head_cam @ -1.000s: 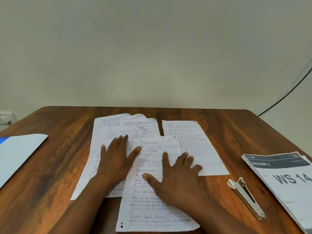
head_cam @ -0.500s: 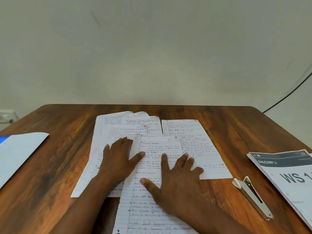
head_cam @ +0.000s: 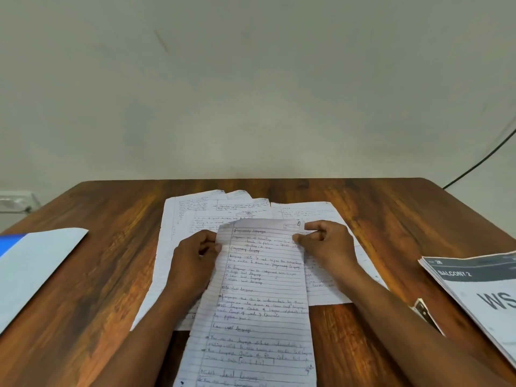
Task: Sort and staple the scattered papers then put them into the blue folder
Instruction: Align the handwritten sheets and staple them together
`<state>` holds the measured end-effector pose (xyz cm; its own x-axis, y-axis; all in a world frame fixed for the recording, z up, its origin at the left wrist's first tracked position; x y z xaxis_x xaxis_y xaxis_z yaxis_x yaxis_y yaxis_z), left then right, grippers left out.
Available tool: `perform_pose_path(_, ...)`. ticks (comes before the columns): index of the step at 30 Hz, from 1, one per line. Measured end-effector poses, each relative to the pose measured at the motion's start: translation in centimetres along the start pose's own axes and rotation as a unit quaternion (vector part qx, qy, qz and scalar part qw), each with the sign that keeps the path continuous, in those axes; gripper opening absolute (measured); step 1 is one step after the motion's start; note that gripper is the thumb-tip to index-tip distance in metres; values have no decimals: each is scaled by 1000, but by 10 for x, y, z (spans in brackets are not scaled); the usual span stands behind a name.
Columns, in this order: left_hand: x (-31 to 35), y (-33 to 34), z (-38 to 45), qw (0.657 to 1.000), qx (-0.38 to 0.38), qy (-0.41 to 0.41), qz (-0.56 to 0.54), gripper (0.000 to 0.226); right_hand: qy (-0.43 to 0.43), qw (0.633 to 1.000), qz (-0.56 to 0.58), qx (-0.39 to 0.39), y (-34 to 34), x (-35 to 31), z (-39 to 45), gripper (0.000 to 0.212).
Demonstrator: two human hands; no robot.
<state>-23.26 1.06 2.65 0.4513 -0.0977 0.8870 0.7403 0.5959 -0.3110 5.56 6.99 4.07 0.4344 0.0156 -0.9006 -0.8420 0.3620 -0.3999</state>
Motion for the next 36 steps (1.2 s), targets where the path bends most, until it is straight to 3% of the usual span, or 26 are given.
perform_pose_path(3,1,-1,0,999,-4,-38,-32,14,16,993,113,4,-1,5,7,11)
perform_pose_path(13,-5,1,0,997,2,-67,-44,15,18,984,179,-4,-1,6,9,13)
perform_pose_path(16,-6,2,-1,998,23,-47,-28,32,0,985,170,5,0,4,8,11)
perform_pose_path(20,8,1,-4,990,62,47,116,70,-124,987,99,-10,8,-15,-5,9)
perform_pose_path(27,25,10,-13,987,39,122,96,19,-169,982,53,-66,32,-21,-29,13)
perform_pose_path(32,25,15,-16,997,12,76,21,8,-168,981,64,-76,37,-26,-38,20)
perform_pose_path(36,22,17,-13,998,1,70,-1,3,-157,981,76,-86,41,-30,-40,11)
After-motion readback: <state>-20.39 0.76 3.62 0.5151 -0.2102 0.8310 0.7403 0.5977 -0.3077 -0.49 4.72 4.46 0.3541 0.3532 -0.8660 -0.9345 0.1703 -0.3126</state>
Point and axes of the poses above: each hand's wrist, its own z-axis towards the middle knuckle, its own y-axis out of the palm, x = y × z, the point moved 6 cm from there along z, towards the middle knuckle, and after that the axes turned 14 degrees about x, right-handed, at the moved point
